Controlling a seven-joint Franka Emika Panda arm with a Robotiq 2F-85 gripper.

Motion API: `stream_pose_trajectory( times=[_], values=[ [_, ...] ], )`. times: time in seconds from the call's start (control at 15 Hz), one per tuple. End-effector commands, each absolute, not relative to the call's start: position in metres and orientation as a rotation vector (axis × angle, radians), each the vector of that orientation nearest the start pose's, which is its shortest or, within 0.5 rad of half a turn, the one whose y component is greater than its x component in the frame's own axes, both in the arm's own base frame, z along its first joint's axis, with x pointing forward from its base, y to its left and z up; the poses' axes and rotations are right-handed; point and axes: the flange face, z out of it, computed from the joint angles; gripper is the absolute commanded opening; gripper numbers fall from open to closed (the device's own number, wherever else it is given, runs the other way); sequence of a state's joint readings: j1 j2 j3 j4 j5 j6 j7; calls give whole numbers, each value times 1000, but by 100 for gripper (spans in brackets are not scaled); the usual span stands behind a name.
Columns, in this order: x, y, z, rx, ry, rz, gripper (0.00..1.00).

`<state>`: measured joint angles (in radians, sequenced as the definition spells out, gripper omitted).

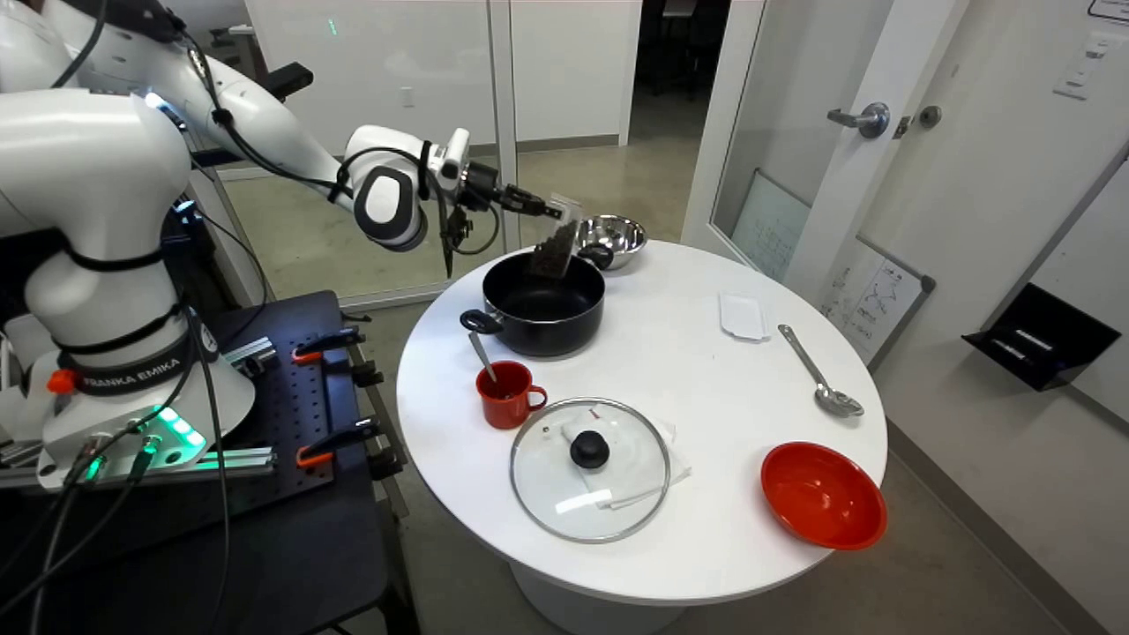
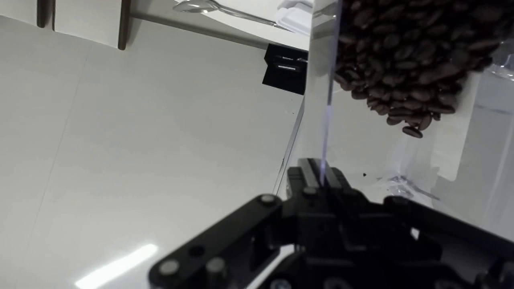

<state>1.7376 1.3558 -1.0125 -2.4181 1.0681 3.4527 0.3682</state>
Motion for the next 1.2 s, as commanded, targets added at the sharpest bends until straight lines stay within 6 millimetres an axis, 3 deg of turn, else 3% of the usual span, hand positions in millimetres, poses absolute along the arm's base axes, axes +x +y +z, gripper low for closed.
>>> stream_pose_trajectory(
  times=[0.0, 1.13],
  values=[
    [444, 179, 183, -2938, 151, -2129, 1],
    [430, 189, 191, -2864, 96, -2232, 1]
  ],
)
